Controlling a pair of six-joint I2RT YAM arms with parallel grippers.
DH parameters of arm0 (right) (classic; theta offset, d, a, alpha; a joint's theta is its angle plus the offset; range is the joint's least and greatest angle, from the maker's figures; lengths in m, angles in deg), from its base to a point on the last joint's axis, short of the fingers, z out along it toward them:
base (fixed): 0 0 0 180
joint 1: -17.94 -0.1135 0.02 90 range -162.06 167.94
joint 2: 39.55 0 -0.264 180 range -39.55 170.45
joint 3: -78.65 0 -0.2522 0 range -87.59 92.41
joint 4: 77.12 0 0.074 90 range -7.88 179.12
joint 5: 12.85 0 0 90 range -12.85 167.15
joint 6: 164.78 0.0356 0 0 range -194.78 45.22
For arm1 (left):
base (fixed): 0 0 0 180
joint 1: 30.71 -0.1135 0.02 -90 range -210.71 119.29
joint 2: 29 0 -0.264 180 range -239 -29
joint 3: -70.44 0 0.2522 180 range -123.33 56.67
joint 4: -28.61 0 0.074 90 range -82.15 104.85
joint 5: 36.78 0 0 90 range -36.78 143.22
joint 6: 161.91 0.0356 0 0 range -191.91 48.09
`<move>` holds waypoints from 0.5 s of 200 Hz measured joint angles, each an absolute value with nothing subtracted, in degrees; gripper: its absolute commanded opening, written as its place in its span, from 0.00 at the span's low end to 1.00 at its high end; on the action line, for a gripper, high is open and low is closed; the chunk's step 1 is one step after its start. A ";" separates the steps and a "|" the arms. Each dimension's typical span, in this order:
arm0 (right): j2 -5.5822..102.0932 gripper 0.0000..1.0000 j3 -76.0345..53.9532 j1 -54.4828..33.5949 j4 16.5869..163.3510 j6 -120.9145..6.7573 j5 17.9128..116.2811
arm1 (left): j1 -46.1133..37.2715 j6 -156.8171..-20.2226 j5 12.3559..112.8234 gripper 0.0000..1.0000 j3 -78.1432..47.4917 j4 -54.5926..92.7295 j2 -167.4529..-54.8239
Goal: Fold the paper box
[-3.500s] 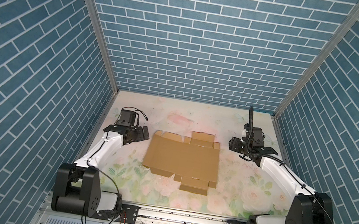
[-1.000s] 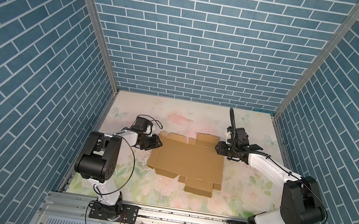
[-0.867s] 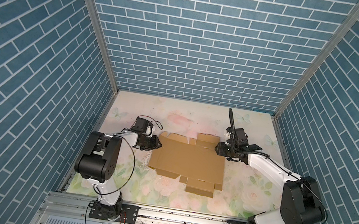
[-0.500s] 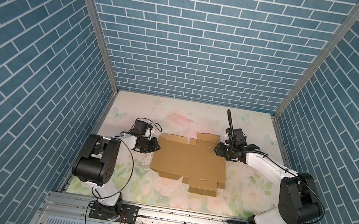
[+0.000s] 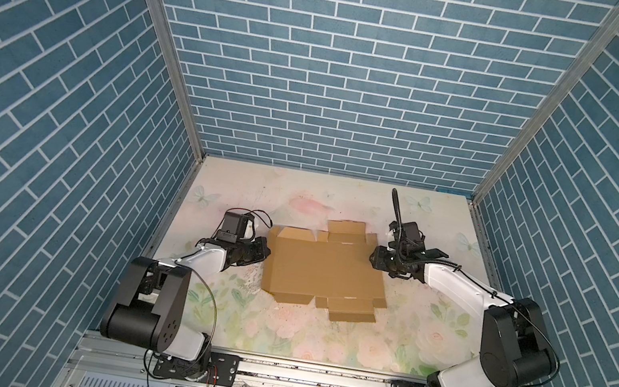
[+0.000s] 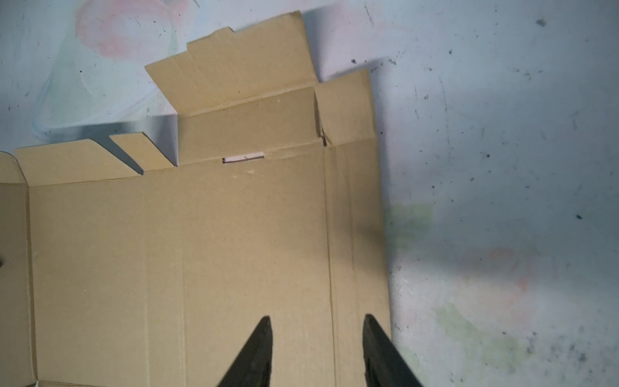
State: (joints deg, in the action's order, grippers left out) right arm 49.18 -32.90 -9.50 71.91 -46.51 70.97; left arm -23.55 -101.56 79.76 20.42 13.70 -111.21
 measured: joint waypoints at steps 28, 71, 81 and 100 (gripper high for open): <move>47.54 0.45 -32.90 -9.61 70.53 -45.83 72.02 | -23.25 -104.21 77.18 0.00 22.83 15.71 -108.52; 42.67 0.51 -32.90 -9.66 66.75 -42.94 75.02 | -19.12 -109.52 70.43 0.00 26.28 19.19 -104.76; 41.55 0.54 -32.90 -9.66 65.94 -41.92 75.65 | -17.83 -111.09 68.59 0.00 27.07 20.35 -104.06; 40.00 0.57 -32.90 -9.66 64.50 -40.36 76.59 | -15.90 -114.39 64.70 0.00 29.15 22.49 -102.45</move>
State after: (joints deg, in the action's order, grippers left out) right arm 40.00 -32.90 -9.66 64.50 -40.36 76.59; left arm -15.90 -114.39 64.70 29.15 22.49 -102.45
